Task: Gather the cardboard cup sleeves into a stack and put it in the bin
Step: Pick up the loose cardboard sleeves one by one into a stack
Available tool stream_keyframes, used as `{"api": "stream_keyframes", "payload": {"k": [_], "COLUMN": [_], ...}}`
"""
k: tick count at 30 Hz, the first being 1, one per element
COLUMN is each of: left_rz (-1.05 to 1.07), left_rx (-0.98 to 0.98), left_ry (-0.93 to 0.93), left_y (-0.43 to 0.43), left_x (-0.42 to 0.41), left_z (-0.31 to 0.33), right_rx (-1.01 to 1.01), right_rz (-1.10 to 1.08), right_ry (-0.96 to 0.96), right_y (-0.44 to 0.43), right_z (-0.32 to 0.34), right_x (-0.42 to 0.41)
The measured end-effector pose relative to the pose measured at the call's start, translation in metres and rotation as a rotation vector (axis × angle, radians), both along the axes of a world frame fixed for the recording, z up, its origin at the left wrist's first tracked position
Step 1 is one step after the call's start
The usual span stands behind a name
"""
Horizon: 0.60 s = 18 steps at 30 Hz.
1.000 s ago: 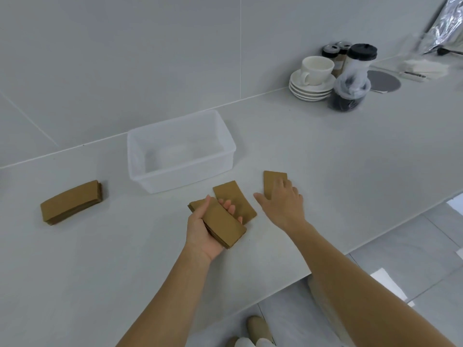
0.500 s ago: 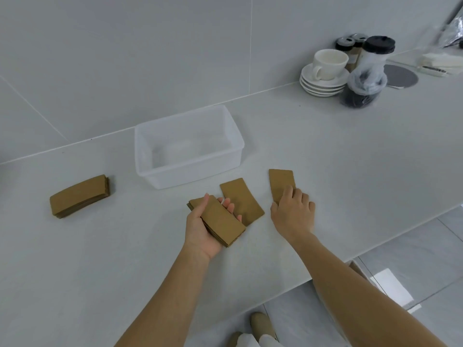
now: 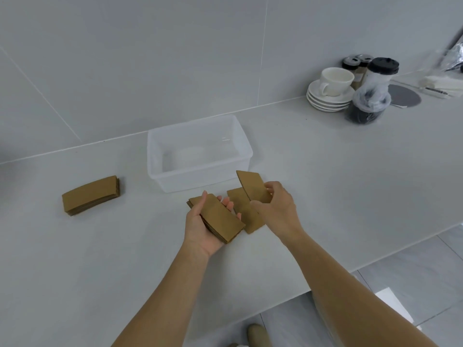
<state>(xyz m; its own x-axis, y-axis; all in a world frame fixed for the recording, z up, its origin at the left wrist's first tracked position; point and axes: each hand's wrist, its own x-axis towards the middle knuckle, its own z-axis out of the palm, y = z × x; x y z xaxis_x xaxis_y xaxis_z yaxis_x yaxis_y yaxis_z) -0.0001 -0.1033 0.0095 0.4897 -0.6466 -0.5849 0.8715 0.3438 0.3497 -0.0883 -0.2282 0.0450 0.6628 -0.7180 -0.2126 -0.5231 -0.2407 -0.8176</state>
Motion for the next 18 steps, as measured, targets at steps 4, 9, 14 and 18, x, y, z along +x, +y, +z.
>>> {"api": "stream_keyframes", "payload": {"k": [4,9,14,18], "left_rz": [0.013,-0.066,0.010,0.057], "left_rx": [-0.033,-0.046,-0.064,-0.085], "left_ry": [-0.027,-0.129,-0.107,-0.105], "left_y": [0.011,0.027,0.040,0.048], "left_x": [0.004,0.005,0.007,0.008], "left_z": [0.001,-0.003,-0.008,-0.009], "right_rx": [0.082,0.110,0.094,0.064], "right_rz": [0.093,0.227,0.352,0.415], "right_ry": [-0.079,-0.147,-0.125,-0.086], "right_y": [0.026,0.059,0.078,0.086], "right_z": [0.006,-0.001,-0.011,-0.019], "right_x": [0.006,0.012,0.017,0.019]}}
